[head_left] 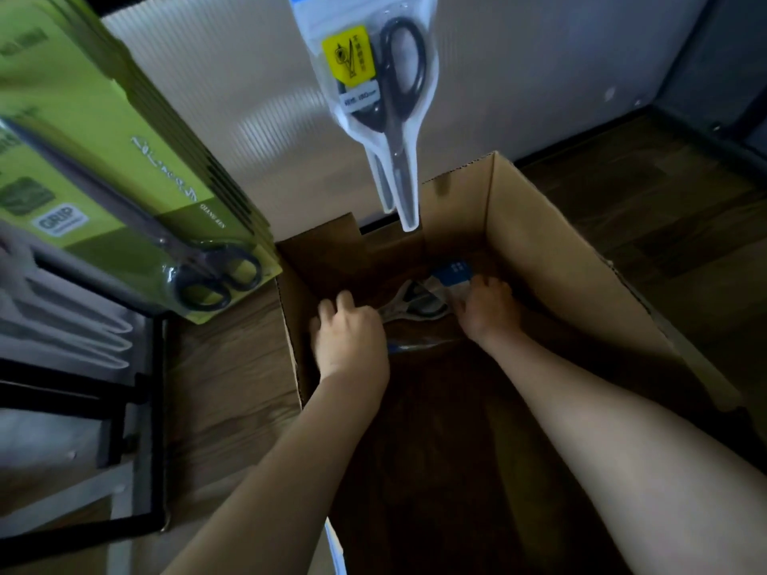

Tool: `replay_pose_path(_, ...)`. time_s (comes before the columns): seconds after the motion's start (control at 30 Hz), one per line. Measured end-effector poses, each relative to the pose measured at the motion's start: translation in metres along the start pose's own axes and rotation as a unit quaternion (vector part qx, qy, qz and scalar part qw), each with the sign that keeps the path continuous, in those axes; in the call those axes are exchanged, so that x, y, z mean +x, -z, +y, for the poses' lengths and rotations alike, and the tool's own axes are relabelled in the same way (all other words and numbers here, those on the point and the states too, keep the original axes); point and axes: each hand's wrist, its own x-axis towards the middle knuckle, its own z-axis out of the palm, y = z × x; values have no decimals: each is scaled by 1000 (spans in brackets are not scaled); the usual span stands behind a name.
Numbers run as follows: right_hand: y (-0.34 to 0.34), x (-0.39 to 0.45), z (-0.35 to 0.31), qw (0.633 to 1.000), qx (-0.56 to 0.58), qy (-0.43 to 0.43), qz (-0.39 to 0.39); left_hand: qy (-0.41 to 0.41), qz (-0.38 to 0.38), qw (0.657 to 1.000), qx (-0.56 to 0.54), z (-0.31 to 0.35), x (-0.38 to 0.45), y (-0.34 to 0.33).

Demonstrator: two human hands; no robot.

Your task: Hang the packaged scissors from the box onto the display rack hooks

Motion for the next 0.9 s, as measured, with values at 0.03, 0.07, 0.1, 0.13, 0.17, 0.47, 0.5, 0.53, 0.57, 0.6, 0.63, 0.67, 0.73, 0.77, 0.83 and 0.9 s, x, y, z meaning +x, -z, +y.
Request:
replay_pose_path(0.03, -3, -1, -2, 1000, 3, -8, -1, 0, 6, 1000, -18, -3, -2, 1)
replay_pose_path(0.07, -7, -1, -3, 1000, 8, -15, 1, 0, 12, 999, -40, -7, -3, 3)
replay_pose_path(0.1, -11, -1, -5, 1000, 8, -18, 7, 0, 17, 998, -64, -11, -5, 4)
replay_pose_path(0.13, -15, -1, -6, 1000, 4, -17, 14, -1, 19, 996, -84, -13, -6, 5)
replay_pose_path(0.17, -17, -1, -8, 1000, -1, -15, 18, -1, 15, 995, -101, -15, -8, 6)
replay_pose_path(0.47, -15, 7, -17, 994, 52, -94, 18, -8, -27, 997, -70, -10, -5, 4)
replay_pose_path(0.5, -13, 11, -18, 991, 67, -119, 10, -10, -38, 997, -62, -9, -4, 3)
replay_pose_path(0.53, -11, 15, -19, 986, 81, -146, 1, -10, -53, 997, -56, -9, -4, 2)
replay_pose_path(0.57, -10, 18, -20, 981, 86, -172, -7, -9, -69, 996, -53, -9, -5, 1)
replay_pose_path(0.6, -10, 22, -19, 977, 86, -193, -14, -8, -83, 995, -50, -9, -5, 0)
replay_pose_path(0.63, -10, 25, -19, 974, 88, -209, -17, -7, -93, 995, -47, -9, -6, -1)
replay_pose_path(0.67, -11, 27, -19, 970, 96, -222, -20, -8, -101, 994, -45, -8, -7, -2)
replay_pose_path(0.73, -11, 30, -20, 963, 118, -240, -25, -7, -112, 993, -45, -9, -8, -3)
replay_pose_path(0.77, -11, 30, -21, 961, 123, -245, -28, -7, -116, 992, -47, -9, -8, -3)
replay_pose_path(0.83, -11, 28, -22, 965, 124, -231, -31, -8, -118, 991, -56, -9, -8, -2)
replay_pose_path(0.9, -10, 22, -24, 973, 127, -191, -29, -11, -103, 992, -75, -11, -8, -2)
